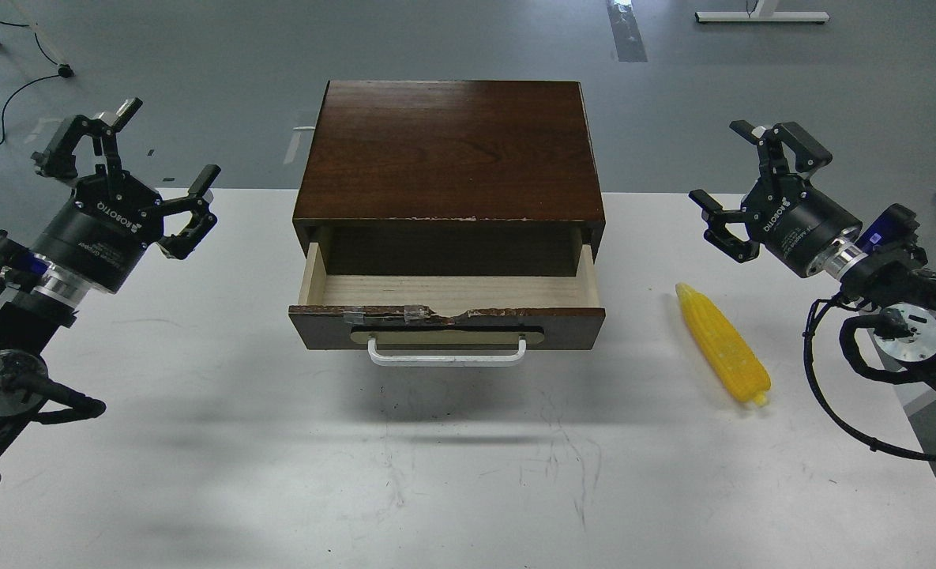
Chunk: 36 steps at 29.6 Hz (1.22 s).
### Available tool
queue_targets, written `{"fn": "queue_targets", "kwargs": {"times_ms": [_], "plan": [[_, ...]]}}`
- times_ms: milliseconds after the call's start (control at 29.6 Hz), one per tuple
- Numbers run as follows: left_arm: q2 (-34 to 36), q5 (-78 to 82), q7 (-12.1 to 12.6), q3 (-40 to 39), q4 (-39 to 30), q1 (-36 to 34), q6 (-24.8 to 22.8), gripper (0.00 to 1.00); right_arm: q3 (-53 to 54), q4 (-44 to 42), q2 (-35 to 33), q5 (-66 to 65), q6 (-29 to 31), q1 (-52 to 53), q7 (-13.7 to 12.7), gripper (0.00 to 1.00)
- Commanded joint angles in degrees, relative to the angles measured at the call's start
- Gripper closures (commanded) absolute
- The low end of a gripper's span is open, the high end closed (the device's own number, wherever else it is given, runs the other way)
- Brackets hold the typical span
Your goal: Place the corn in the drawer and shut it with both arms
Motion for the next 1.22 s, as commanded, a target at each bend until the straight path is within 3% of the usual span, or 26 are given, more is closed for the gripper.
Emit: {"fn": "queue_targets", "kwargs": {"times_ms": [0,236,506,1181], "plan": [[0.0,0.4,-0.1,0.1,-0.5,0.1,0.0,0.00,-1.2,4.4,-4.2,-15.4,0.0,4.0,0.0,0.00],[0.0,0.5,-0.2,0.1,-0.8,0.2,0.0,0.00,-11.9,5.7,-5.9,-41.1,-0.4,12.8,0.0,0.00],[0.3,0.6,-0.2,0.0,-0.8,0.2,0.0,0.00,-19.3,6.2,-5.5,-58.5,-7.6,15.4,0.0,0.00],[0.0,1.1,-0.2,-0.6,-1.2,0.2,0.0,0.00,-36.3,1.0,2.0,-68.7,-8.7,20.2,0.0,0.00]]}}
